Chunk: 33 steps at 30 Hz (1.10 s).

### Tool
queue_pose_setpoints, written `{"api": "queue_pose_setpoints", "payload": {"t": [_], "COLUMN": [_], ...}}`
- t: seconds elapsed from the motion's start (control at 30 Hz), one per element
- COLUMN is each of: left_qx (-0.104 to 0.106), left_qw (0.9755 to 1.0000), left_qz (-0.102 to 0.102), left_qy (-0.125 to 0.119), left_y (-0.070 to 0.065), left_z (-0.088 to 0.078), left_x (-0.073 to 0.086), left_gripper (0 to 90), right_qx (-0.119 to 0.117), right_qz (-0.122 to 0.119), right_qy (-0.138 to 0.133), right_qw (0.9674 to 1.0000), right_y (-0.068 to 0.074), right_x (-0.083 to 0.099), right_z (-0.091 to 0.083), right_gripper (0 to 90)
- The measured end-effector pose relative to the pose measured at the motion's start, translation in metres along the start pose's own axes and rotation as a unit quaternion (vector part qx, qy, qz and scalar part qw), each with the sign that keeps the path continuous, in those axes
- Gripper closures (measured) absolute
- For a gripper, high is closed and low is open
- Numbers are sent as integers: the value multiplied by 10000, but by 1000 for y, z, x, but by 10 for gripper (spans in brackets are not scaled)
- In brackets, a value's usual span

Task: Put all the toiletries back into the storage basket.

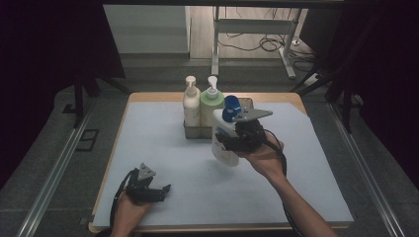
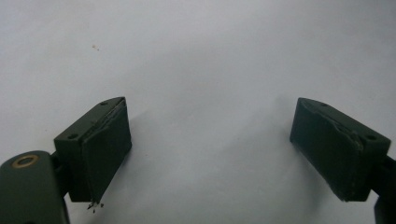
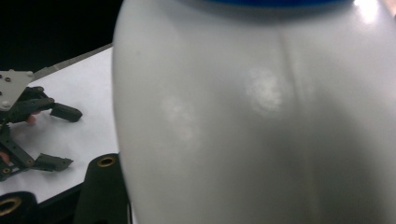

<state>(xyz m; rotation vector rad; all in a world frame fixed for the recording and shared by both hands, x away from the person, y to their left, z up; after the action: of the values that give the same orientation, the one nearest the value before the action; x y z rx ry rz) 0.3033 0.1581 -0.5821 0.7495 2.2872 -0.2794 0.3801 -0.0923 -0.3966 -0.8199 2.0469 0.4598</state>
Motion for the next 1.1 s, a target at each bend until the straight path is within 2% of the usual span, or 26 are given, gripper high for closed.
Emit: {"api": "queue_pose_setpoints", "payload": {"t": [0.2,0.3,0.6,0.83,1.1], "left_qx": [-3,0,0,3,-1], "left_qw": [10000,10000,10000,10000,10000], "left_qz": [-1,-4,-4,-4,-11], "left_qy": [3,2,2,7,4], "left_y": [0,0,0,0,0], "left_z": [0,0,0,0,0], "left_x": [0,0,0,0,0], "left_gripper": [121,121,121,121,121], "right_qx": [81,204,390,501,640], "right_qz": [62,95,199,220,391], "right_qy": [-13,-26,-92,-147,-244], "right_qw": [9999,9997,9990,9984,9969], "right_y": [-11,-21,-39,-48,-62], "right_x": [0,-1,-7,-16,-33], "right_z": [-11,-19,-34,-38,-33], "right_gripper": [401,402,402,403,404]}}
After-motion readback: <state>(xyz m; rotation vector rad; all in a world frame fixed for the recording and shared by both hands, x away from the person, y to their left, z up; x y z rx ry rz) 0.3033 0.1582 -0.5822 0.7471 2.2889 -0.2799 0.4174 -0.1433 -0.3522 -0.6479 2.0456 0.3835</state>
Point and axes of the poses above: each handheld gripper's, and its own axes: z roughly forward along the jaws, x roughly out of its underside, y roughly to its left, the point moved 8 cm from there along z, roughly forward along the jaws, and after that the axes turned 4 degrees about z, right-handed, at the moved point
